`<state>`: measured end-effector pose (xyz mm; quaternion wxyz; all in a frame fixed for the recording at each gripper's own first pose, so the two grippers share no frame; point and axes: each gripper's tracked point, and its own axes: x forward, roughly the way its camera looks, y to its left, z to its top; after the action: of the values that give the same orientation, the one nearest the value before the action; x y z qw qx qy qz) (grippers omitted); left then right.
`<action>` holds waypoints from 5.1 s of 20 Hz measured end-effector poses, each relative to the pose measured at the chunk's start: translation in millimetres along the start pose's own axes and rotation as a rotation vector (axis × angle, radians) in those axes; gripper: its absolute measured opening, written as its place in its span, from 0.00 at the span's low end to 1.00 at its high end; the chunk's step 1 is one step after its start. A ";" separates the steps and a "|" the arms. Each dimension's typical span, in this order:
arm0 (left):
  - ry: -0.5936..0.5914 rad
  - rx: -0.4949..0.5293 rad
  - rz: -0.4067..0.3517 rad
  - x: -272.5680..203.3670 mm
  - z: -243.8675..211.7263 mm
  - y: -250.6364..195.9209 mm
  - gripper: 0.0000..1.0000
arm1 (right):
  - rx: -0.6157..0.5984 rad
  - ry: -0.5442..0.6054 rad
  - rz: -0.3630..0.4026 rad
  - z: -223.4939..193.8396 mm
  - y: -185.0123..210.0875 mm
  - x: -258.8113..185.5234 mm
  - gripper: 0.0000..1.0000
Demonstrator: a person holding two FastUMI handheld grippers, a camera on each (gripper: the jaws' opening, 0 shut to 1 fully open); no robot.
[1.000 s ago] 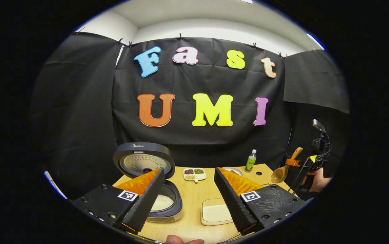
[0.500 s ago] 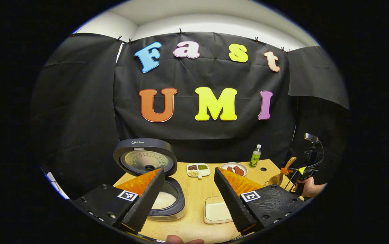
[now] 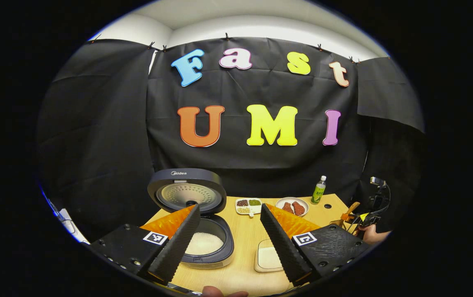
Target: Close the left gripper, press the button to open the rice cooker; take a wooden spoon from the chopstick holder with the right hand, scoop a spoonful of rice and pour it into the rice cooker, then put the wooden spoon back into the chopstick holder.
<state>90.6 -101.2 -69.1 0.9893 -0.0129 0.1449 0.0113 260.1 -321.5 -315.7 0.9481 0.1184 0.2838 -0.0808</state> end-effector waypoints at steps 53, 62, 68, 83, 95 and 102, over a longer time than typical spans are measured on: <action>0.385 -0.141 0.053 172.3 22.0 111.4 0.95 | -0.055 -0.416 -0.086 97.2 22.7 -312.4 1.00; 0.454 -0.203 0.016 128.9 -9.6 96.2 0.96 | -0.139 -0.417 0.024 99.9 87.4 -311.0 1.00; 0.445 -0.202 0.022 89.6 -55.1 83.6 0.96 | -0.222 -0.404 0.108 91.6 131.3 -314.1 1.00; 0.497 -0.197 0.061 54.7 -163.8 71.7 0.95 | -0.164 -0.288 0.187 52.8 165.5 -308.7 1.00; 0.581 -0.195 0.149 58.5 -188.2 70.1 1.00 | -0.149 -0.267 0.249 71.6 148.2 -275.9 1.00; 0.594 -0.167 0.212 60.0 -201.5 67.5 0.97 | -0.091 -0.268 0.298 85.1 136.5 -246.4 0.99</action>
<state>88.6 -38.4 -280.8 0.8925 -0.0818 0.4265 0.1218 130.9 -192.5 -84.9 0.9832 0.1044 0.1379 0.0583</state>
